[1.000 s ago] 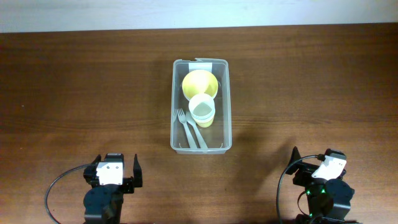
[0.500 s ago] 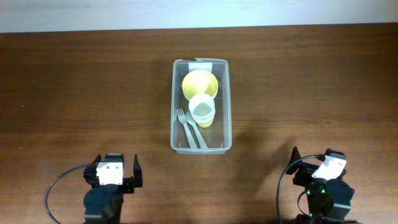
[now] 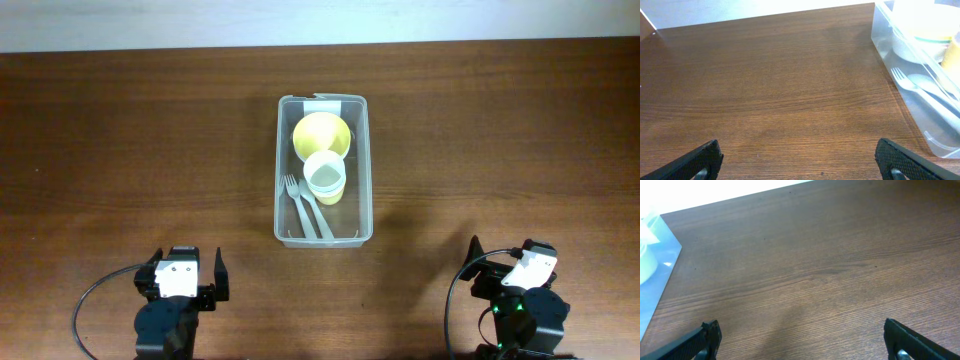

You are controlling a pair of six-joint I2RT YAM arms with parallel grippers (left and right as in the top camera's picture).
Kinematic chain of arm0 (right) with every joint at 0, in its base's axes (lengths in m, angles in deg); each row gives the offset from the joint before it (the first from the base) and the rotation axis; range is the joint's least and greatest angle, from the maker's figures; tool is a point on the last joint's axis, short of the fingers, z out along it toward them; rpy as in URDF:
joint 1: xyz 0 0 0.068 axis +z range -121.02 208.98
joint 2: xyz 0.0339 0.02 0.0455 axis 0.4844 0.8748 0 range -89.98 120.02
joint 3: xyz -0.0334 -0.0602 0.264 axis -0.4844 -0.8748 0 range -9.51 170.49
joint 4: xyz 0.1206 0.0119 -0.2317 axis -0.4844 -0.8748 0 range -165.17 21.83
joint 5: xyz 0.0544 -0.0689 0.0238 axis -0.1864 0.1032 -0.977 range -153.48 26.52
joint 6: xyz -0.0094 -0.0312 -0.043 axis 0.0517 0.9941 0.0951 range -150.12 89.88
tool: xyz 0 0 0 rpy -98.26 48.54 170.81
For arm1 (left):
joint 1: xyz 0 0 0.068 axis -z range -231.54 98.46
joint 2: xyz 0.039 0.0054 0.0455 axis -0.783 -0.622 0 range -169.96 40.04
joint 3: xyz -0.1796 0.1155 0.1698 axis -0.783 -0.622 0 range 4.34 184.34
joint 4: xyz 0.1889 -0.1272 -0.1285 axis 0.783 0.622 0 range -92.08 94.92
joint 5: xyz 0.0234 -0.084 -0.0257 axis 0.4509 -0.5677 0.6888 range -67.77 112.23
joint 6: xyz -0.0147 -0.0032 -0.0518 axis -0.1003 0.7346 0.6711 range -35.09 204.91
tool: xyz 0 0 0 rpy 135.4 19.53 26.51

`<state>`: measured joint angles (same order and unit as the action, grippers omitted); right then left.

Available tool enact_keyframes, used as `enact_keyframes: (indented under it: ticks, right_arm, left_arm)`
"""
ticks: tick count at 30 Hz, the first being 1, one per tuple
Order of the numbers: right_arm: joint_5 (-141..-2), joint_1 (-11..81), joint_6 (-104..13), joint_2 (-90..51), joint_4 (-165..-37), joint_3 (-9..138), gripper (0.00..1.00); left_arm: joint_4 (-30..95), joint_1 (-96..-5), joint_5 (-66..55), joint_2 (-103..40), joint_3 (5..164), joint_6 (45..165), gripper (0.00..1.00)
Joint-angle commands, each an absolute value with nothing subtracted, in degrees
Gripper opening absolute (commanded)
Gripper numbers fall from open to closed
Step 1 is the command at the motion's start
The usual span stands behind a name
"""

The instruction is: Pack container

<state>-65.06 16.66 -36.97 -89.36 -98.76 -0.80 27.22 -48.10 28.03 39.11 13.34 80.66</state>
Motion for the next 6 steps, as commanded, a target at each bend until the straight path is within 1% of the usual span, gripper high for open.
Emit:
enact_keyframes:
  ticks: [1, 6]
  right_arm:
    - [-65.2, 17.0, -36.5, -89.7, -98.7, -1.2, 0.99]
    - [-65.2, 17.0, -36.5, -89.7, -98.7, -1.2, 0.99]
  left_arm:
    - [27.1, -47.9, 27.4, 39.7, 12.5, 81.2, 1.00]
    - [27.1, -47.9, 27.4, 39.7, 12.5, 81.2, 1.00]
